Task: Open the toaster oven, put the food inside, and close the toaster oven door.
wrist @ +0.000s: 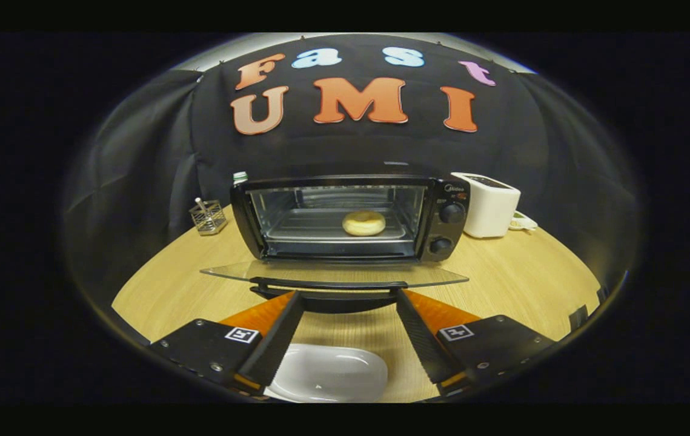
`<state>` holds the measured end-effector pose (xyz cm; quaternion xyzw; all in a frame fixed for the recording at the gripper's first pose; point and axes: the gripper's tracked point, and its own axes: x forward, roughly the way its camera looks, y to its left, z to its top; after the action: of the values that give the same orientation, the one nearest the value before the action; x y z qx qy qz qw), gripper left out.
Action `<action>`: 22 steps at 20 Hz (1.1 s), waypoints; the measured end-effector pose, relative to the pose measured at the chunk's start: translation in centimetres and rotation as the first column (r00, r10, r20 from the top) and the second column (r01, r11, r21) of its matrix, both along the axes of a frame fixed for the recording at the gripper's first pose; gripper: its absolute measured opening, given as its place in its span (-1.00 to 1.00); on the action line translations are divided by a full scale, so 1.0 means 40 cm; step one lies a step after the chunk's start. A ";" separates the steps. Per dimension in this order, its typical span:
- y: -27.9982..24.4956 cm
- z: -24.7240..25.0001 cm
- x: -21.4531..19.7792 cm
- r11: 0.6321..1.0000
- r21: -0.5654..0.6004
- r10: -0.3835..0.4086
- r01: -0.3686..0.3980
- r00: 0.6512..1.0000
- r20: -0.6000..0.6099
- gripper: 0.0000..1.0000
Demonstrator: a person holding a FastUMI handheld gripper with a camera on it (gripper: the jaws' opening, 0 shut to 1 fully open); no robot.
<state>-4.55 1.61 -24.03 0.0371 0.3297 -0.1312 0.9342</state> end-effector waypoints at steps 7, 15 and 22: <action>-0.019 0.105 0.138 0.998 -0.066 0.028 -0.020 0.991 0.133 0.85; -0.089 0.093 0.275 0.986 -0.165 0.030 -0.010 0.993 0.119 0.85; -0.077 0.139 0.303 0.977 -0.212 0.058 0.001 0.960 0.273 0.84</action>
<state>7.58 -1.48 -18.47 -0.0487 0.1803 -0.1455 0.9716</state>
